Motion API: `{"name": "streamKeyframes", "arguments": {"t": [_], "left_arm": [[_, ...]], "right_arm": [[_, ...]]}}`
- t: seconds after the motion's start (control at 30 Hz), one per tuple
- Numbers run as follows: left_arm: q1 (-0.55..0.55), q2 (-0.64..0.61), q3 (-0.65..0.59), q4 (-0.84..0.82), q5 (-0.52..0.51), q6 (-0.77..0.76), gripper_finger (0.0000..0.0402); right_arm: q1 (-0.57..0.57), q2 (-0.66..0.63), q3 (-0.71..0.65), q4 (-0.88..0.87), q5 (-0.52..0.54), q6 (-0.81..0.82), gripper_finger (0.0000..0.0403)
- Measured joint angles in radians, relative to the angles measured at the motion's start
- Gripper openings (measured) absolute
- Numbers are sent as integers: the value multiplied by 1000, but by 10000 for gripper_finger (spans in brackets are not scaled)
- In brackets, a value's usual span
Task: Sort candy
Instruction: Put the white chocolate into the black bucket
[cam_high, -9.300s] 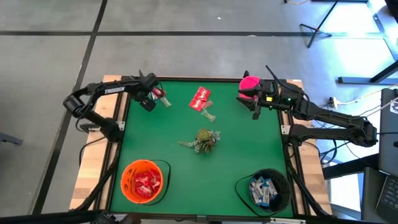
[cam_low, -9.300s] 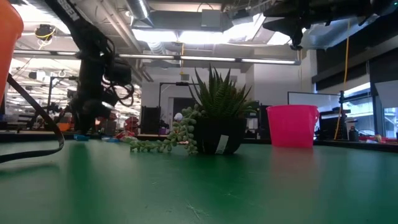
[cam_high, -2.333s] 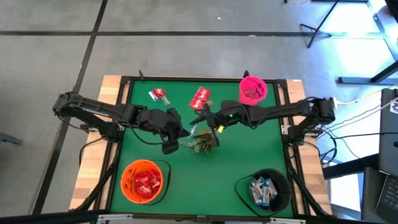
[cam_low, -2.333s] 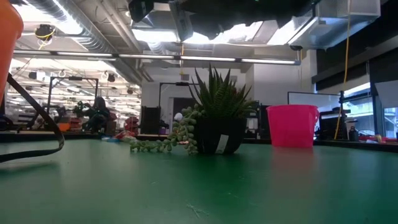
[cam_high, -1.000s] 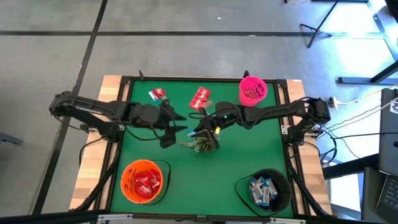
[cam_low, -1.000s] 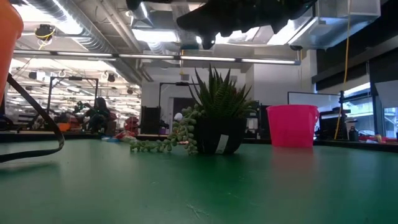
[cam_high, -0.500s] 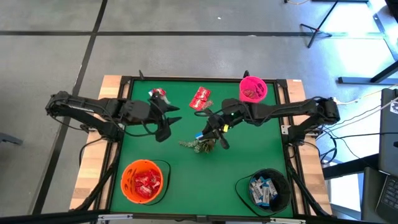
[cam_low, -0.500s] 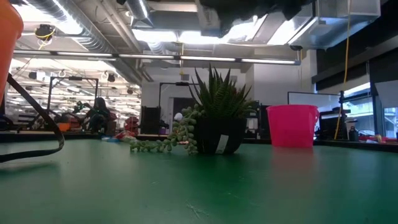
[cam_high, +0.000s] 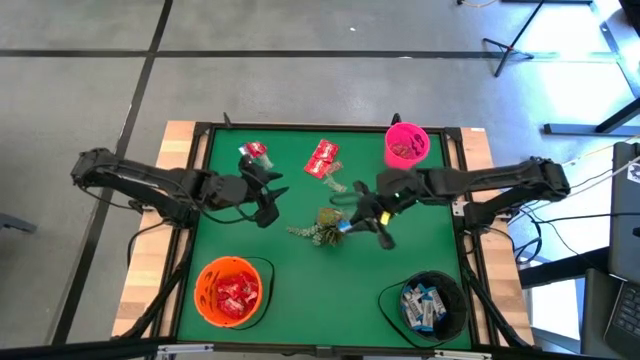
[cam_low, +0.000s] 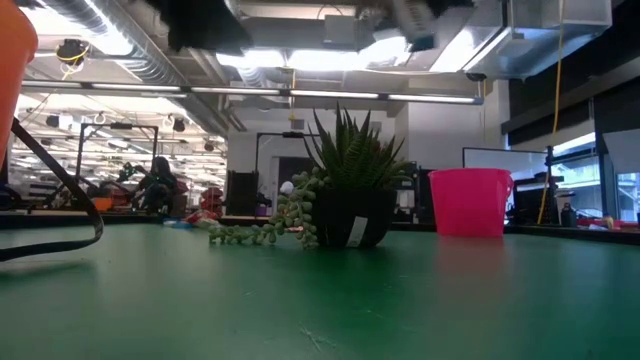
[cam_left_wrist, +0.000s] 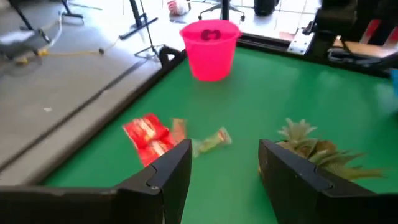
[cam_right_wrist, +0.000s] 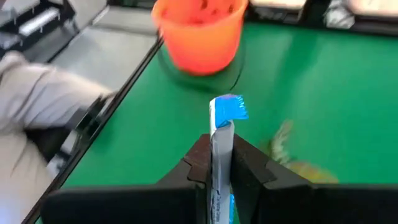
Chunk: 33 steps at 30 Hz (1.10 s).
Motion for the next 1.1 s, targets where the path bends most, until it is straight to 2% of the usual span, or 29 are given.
{"name": "streamKeyframes", "arguments": {"t": [0.13, 0.23, 0.37, 0.47, 0.73, 0.87, 0.97, 1.1], "left_arm": [[-1, -44, -165, 257, 61, -36, 179], [-2, -65, -224, 346, 85, -77, 179], [-2, -73, -237, 353, 87, -109, 179], [-1, -73, -237, 351, 88, -109, 179], [-1, -73, -237, 349, 110, -117, 179], [-2, -73, -237, 349, 121, -117, 179], [-2, -73, -237, 349, 120, -120, 179], [-10, -73, -237, 349, 148, -157, 179]], "right_arm": [[75, -48, 0, -138, 49, 39, 39], [141, -80, 0, -281, 111, 154, 40], [250, -122, 0, -449, 195, 335, 40], [346, -152, 0, -513, 262, 473, 40], [618, -202, 0, -517, 343, 898, 40], [761, -196, -6, -517, 463, 1035, 40], [827, -193, -33, -521, 494, 1113, 40], [844, -194, -56, -537, 496, 1226, 40]]}}
